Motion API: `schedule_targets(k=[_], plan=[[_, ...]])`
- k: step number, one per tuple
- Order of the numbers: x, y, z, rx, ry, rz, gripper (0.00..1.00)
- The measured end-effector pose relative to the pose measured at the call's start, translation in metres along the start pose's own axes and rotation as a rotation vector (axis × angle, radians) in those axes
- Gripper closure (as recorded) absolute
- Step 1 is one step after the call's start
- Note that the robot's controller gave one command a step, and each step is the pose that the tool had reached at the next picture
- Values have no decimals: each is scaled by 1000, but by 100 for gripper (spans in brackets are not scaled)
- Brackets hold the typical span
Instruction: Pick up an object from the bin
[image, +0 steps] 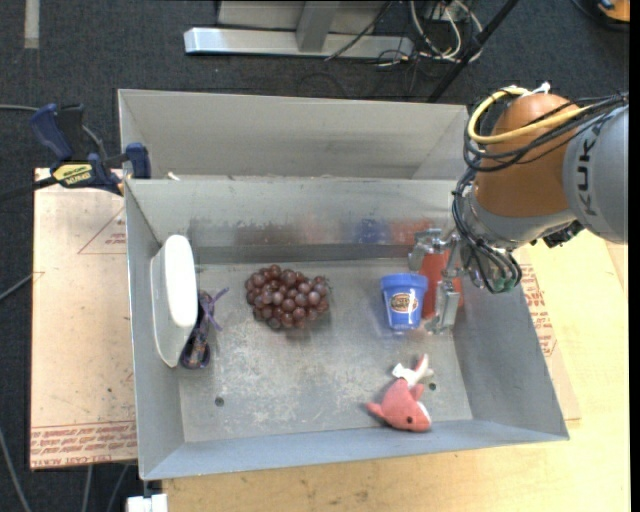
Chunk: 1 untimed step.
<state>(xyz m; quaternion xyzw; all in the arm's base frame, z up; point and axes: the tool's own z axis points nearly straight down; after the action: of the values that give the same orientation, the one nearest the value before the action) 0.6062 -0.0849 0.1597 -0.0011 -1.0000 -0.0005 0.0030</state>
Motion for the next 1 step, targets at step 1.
schedule_targets(k=[1], plan=[[-2,0,-5,1,-8,-1,0]])
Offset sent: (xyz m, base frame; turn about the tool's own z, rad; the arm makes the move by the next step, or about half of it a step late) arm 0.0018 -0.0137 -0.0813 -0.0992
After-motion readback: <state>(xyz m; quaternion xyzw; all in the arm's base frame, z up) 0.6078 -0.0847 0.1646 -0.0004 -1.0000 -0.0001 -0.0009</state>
